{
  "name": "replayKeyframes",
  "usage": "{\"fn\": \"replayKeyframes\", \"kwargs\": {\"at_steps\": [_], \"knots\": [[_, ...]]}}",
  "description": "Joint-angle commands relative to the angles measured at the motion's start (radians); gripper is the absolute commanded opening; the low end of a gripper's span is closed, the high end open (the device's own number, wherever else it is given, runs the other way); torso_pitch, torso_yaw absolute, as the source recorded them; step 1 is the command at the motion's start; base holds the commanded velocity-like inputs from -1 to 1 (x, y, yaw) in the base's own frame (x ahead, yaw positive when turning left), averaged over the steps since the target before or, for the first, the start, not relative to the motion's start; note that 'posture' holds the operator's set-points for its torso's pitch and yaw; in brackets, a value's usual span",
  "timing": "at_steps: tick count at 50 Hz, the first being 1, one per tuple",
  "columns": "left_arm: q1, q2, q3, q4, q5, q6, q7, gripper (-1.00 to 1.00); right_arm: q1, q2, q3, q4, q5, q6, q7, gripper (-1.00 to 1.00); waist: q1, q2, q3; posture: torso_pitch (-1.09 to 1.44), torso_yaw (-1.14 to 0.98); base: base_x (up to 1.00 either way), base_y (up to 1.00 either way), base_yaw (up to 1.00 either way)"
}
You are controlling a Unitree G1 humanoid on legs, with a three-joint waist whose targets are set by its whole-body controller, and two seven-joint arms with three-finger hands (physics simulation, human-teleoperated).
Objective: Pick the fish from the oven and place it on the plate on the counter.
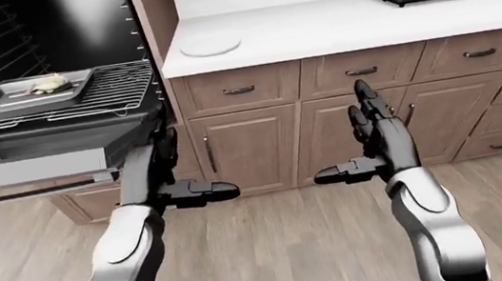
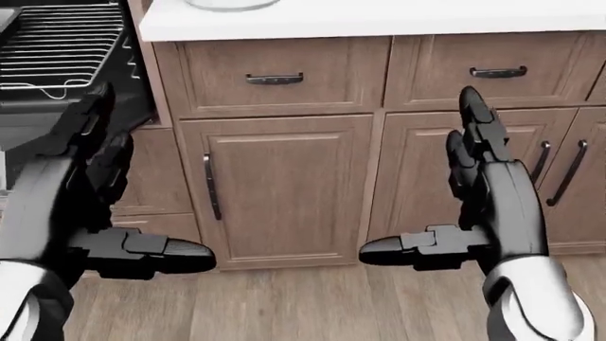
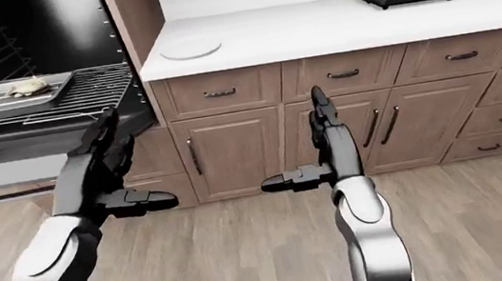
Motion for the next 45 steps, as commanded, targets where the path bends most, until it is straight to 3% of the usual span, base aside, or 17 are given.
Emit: {"fn": "replayKeyframes", "kwargs": {"at_steps": [1,6,9,12,14,16,18,20,22,23,24,27,32,35,36,40,45], "knots": [[-0.043,0.016,0.026,-0.042,-0.006,-0.001,0.012,1.0,-0.04,-0.005,0.005,-0.05,0.009,-0.012,0.004,1.0,0.004,0.002,-0.013,0.0,0.0,0.84,0.0,0.0],[-0.03,0.015,0.027,-0.052,-0.023,-0.004,0.019,1.0,-0.036,0.006,0.013,-0.066,0.05,-0.01,0.012,1.0,-0.024,0.044,-0.024,0.0,0.0,0.85,0.0,0.0],[-0.027,0.018,0.028,-0.045,-0.026,-0.014,0.021,1.0,-0.041,0.004,0.014,-0.065,0.059,-0.012,0.015,1.0,-0.025,0.113,-0.045,0.0,0.0,0.86,0.0,0.0],[-0.014,0.014,0.023,-0.052,-0.027,-0.017,0.024,1.0,-0.041,0.004,0.009,-0.07,0.079,-0.013,0.021,1.0,-0.01,0.112,0.018,0.0,0.0,0.88,0.0,0.0],[-0.002,0.013,0.02,-0.054,-0.026,-0.026,0.022,1.0,-0.032,0.005,0.007,-0.069,0.086,-0.022,0.02,1.0,0.003,0.111,-0.015,0.0,0.0,0.88,0.0,0.0],[0.003,0.012,0.02,-0.044,-0.024,-0.037,0.018,1.0,-0.031,0.005,0.009,-0.081,0.094,-0.02,0.022,1.0,0.012,0.108,-0.009,0.0,0.0,0.88,0.0,0.0],[0.004,0.015,0.022,-0.049,-0.02,-0.028,0.018,1.0,-0.021,0.011,0.005,-0.099,0.115,-0.021,0.026,1.0,0.019,0.102,-0.008,0.0,0.0,0.75,0.0,0.0],[0.019,0.014,0.019,-0.041,-0.014,-0.047,0.012,1.0,-0.011,0.01,0.01,-0.079,0.111,-0.047,0.029,1.0,0.011,0.082,-0.055,0.0,0.0,0.05,0.0,0.25],[0.018,0.012,0.02,-0.044,-0.012,-0.042,0.011,1.0,-0.006,0.009,0.016,-0.083,0.11,-0.043,0.031,1.0,0.013,0.01,-0.041,0.0,0.0,0.0,0.0,0.8],[0.017,0.013,0.02,-0.032,-0.009,-0.054,0.009,1.0,-0.006,0.008,0.016,-0.086,0.111,-0.041,0.033,1.0,-0.003,-0.059,-0.024,0.0,0.0,0.0,0.0,1.0],[0.014,0.013,0.022,-0.039,-0.01,-0.046,0.009,1.0,-0.006,0.007,0.015,-0.09,0.112,-0.04,0.035,1.0,0.002,0.012,-0.015,0.0,0.0,0.0,0.0,1.0],[0.002,0.016,0.028,-0.05,-0.014,-0.027,0.01,1.0,-0.015,0.001,0.007,-0.124,0.124,-0.006,0.036,1.0,-0.009,0.008,-0.021,0.0,0.0,0.0,0.0,1.0],[-0.014,0.021,0.031,-0.073,-0.018,0.005,0.013,1.0,-0.027,-0.011,-0.005,-0.14,0.129,0.009,0.042,1.0,0.003,0.057,-0.003,0.0,0.0,0.0,0.0,1.0],[-0.013,0.022,0.033,-0.086,-0.02,0.015,0.014,1.0,-0.031,-0.013,-0.006,-0.164,0.135,0.032,0.041,1.0,0.035,0.173,-0.043,0.0,0.0,0.0,0.0,1.0],[-0.007,0.021,0.033,-0.08,-0.019,0.005,0.012,1.0,-0.03,-0.011,-0.005,-0.167,0.134,0.031,0.039,1.0,0.035,0.135,-0.011,0.0,0.0,0.0,0.0,1.0],[-0.015,0.025,0.038,-0.073,-0.022,0.005,0.01,1.0,-0.035,-0.011,-0.003,-0.155,0.132,0.021,0.04,1.0,0.059,0.088,-0.043,0.0,0.0,0.0,0.0,1.0],[-0.007,0.024,0.037,-0.069,-0.021,-0.002,0.01,1.0,-0.029,-0.009,0.0,-0.153,0.128,0.012,0.044,1.0,0.028,-0.001,-0.013,0.0,0.0,0.0,0.0,1.0]]}}
